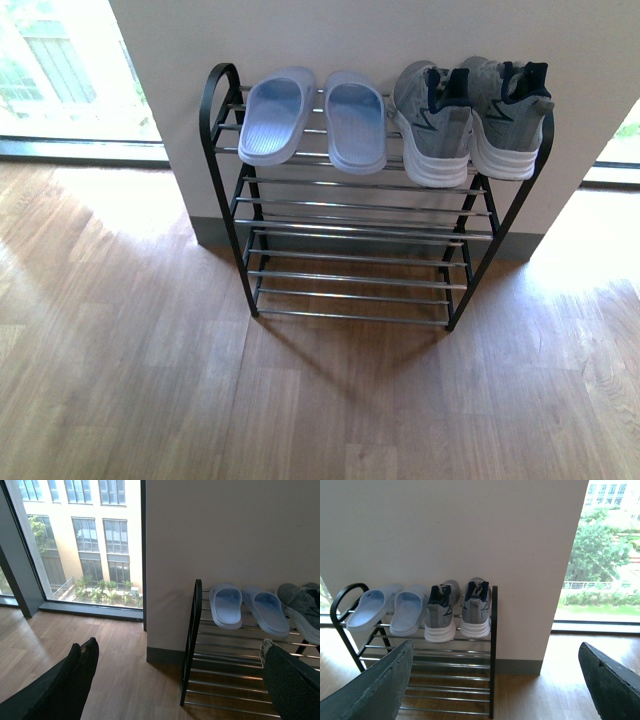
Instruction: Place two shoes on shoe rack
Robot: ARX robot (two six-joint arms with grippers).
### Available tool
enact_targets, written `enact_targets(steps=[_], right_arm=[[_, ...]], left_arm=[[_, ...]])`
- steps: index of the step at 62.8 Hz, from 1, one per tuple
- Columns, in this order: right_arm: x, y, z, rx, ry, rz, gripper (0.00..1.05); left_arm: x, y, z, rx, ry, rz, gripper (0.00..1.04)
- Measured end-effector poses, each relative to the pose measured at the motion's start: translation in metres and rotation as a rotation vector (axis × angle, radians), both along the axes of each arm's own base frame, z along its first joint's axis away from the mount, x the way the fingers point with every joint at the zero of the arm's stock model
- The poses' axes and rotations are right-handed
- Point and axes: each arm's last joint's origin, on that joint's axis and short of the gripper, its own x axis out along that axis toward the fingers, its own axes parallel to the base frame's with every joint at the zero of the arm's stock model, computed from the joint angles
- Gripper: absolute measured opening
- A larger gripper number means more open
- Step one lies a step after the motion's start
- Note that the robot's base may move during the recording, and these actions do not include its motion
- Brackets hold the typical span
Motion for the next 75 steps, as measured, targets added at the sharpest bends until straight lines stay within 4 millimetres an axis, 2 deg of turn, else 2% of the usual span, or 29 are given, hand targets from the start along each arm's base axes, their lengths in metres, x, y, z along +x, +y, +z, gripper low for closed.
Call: enact_targets(steps=[75], right_arm=[[0.0000,0.0000,0.0000,0.000,0.000,0.001,0.96]], left_arm=[[0.0000,0.0001,0.0000,0.000,0.000,0.002,0.95]])
